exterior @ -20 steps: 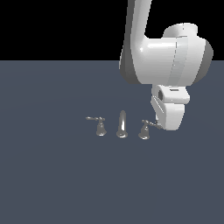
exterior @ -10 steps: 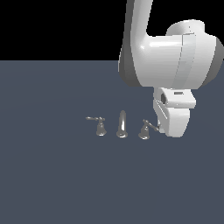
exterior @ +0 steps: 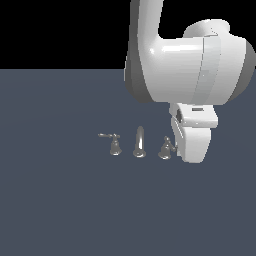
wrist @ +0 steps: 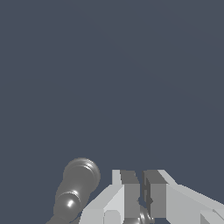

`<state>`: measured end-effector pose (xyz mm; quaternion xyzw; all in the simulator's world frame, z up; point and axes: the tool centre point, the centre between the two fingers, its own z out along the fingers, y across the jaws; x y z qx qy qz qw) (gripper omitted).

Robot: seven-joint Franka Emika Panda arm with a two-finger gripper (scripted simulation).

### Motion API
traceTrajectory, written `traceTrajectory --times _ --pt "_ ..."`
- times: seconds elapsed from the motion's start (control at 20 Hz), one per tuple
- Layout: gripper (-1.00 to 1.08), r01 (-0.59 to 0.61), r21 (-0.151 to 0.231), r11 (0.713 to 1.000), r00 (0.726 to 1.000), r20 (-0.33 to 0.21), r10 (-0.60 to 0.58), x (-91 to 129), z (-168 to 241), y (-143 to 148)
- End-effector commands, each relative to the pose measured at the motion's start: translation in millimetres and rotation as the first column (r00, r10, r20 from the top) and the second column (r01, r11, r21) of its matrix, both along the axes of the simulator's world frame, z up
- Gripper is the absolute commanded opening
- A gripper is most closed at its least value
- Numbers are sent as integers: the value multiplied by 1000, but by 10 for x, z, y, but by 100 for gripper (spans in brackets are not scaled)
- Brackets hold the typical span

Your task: Turn on the faucet by rotating a designated handle.

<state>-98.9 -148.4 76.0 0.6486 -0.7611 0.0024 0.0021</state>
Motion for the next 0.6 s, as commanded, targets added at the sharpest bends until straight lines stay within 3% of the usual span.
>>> traceTrajectory --times 0.0,0.55 --pt "-100 0 0 1000 1000 0 0 -2 0 -1" --pt "-100 -37 6 999 999 0 37 226 6 624"
